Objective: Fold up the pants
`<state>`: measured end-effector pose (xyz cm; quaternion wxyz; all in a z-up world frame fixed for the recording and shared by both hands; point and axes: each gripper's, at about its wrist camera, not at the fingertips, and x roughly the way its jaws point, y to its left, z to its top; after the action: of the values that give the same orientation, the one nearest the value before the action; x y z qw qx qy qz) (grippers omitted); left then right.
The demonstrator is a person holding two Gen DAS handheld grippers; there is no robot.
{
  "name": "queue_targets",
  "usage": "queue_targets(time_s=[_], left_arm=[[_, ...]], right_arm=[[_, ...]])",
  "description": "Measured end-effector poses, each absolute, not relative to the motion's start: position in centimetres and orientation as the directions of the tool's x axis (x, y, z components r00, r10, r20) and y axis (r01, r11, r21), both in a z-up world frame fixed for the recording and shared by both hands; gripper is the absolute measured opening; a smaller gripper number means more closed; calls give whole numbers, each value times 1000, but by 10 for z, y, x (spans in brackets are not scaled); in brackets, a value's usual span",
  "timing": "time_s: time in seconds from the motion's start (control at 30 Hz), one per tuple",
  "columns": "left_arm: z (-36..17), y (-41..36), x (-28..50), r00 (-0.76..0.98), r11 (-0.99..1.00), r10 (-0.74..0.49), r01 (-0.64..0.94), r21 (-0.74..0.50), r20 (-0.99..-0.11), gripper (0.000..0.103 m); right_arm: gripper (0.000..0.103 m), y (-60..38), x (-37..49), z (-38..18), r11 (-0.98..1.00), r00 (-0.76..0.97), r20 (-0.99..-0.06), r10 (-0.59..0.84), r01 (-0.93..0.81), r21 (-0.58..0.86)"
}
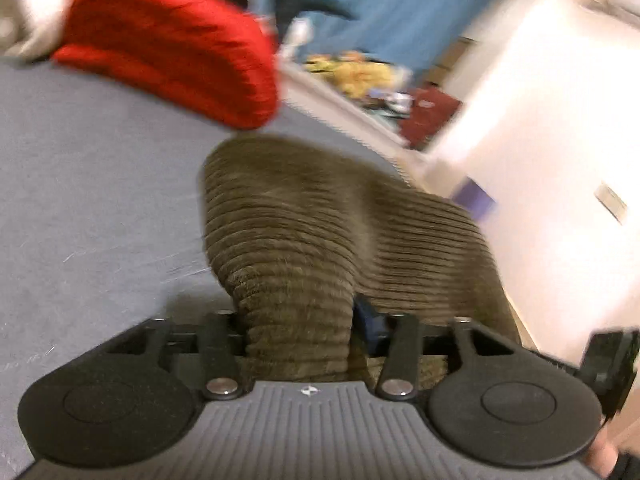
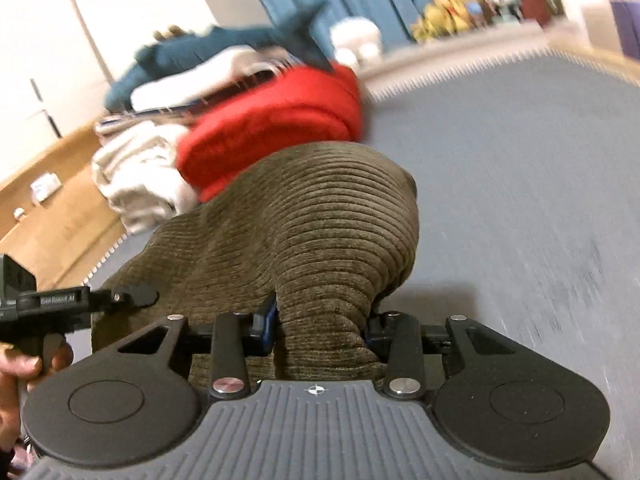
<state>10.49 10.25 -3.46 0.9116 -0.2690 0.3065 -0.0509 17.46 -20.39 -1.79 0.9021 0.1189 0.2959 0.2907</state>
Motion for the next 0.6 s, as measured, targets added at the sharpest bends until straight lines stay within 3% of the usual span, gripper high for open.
queue_targets(time_s=[0.07,0.13,0.17,0.23,0.33,0.43,0.47,0.53,0.57,0.6], left_arm=[[-43,110,108,781,853,-173,-186,-488,-600,79],[-42,113,102,778,864,-91,-249,-438,-621,79],[-38,115,98,784,871,-89,-238,-430,-614,78],[-31,104,95,791,892,-138,-162,-422,-596,73],[-30,78,88,766,933,-239,11,-360,-596,63],[-63,49,96,624,976,-203,67,-207,-755,55],[-82,45,97,550,987,-155,47,-154,-821,55],[-88,45,94,537,986,-140,-3,-168,-832,56],[-83,43,94,539,986,-126,-21,-163,-833,56],[-73,39,89,550,990,-93,-39,-137,-830,56]], right_arm=[[54,-191,188,-25,847,661,-530,532,-417,330],[61,-186,204,-43,931,685,-631,363,-290,220],[63,-188,209,-52,968,695,-673,251,-201,152],[64,-199,209,-61,987,696,-699,163,-116,115],[64,-205,194,-54,974,709,-668,228,-158,165],[74,-193,174,-43,934,703,-623,345,-321,155],[79,-187,174,-49,932,673,-659,335,-342,124],[83,-181,182,-75,943,560,-791,246,-326,63],[91,-188,184,-83,950,536,-803,260,-289,115],[91,-197,186,-83,954,523,-804,284,-235,184]])
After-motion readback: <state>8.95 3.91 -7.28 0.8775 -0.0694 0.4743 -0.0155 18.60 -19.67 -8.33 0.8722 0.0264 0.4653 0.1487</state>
